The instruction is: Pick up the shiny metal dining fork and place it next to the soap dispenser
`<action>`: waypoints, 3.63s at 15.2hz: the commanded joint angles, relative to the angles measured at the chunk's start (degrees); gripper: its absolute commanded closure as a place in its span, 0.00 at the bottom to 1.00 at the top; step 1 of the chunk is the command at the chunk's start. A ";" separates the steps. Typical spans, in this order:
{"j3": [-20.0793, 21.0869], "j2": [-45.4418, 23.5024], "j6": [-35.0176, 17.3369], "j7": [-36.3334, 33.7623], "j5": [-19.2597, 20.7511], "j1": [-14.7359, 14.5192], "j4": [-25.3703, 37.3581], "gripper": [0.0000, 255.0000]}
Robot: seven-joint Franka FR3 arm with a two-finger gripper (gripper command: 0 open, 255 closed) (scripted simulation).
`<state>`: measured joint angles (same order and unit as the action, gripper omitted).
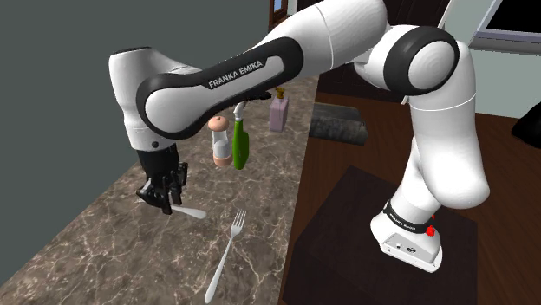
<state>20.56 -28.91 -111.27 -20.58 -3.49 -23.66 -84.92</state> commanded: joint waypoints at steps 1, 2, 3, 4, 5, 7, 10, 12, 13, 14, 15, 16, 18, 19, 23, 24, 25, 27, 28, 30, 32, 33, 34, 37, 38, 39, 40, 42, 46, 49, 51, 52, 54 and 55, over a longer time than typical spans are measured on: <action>0.12 0.69 1.12 -0.18 -0.15 0.05 0.46 1.00; 0.15 0.87 1.79 -0.27 -0.18 0.05 0.97 1.00; 0.18 1.03 2.47 -0.36 -0.21 0.04 1.50 1.00; 0.21 1.18 3.16 -0.45 -0.23 0.03 2.05 1.00; 0.24 1.32 3.85 -0.54 -0.25 0.02 2.62 1.00; 0.29 1.55 5.24 -0.74 -0.28 -0.01 3.81 1.00; 0.36 1.81 7.39 -1.05 -0.29 -0.09 5.75 1.00; 0.41 1.90 8.86 -1.28 -0.29 -0.16 7.15 1.00; 0.43 1.92 9.60 -1.39 -0.28 -0.21 7.88 1.00; 0.44 1.93 10.35 -1.51 -0.26 -0.26 8.64 1.00; 0.46 1.92 11.11 -1.63 -0.24 -0.31 9.43 1.00; 0.48 1.90 11.88 -1.76 -0.22 -0.37 10.24 1.00; 0.51 1.79 13.45 -2.01 -0.15 -0.51 11.94 1.00; 0.53 1.71 14.25 -2.15 -0.12 -0.59 12.84 1.00; 0.58 1.17 17.58 -2.72 0.10 -0.98 16.76 1.00; 0.59 0.98 18.45 -2.87 0.17 -1.09 17.83 1.00; 0.60 0.76 19.33 -3.02 0.24 -1.22 18.95 1.00; 0.61 0.23 21.16 -3.35 0.42 -1.52 21.34 1.00; 0.62 -0.08 22.11 -3.52 0.52 -1.69 22.62 1.00; 0.62 -0.82 24.09 -3.87 0.75 -2.08 25.36 1.00; 0.61 -1.74 26.20 -4.24 1.03 -2.54 28.43 1.00; 0.60 -2.29 27.32 -4.44 1.19 -2.82 30.12 1.00; 0.59 -2.90 28.50 -4.64 1.38 -3.12 31.94 1.00; 0.49 -5.35 32.52 -5.29 2.07 -4.32 38.50 1.00; 0.43 -6.49 34.13 -5.52 2.38 -4.87 41.29 1.00; 0.35 -7.95 36.01 -5.77 2.76 -5.56 44.68 1.00; 0.26 -9.12 37.40 -5.94 3.06 -6.12 47.29 1.00; 0.77 -1.12 32.44 -3.43 0.88 -1.18 33.80 1.00; 0.28 8.25 28.55 1.91 -2.28 5.31 19.79 1.00; -0.76 13.45 27.30 6.12 -4.13 9.04 12.78 1.00; -1.63 16.40 26.89 8.98 -5.13 11.24 9.02 1.00; -2.11 17.74 26.78 10.41 -5.55 12.27 7.36 1.00; -3.20 20.17 26.71 13.29 -6.27 14.16 4.40 1.00; -3.74 21.28 26.74 14.73 -6.55 15.08 3.09 1.00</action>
<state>17.28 -8.70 -84.61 -7.23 -9.75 -9.41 -80.61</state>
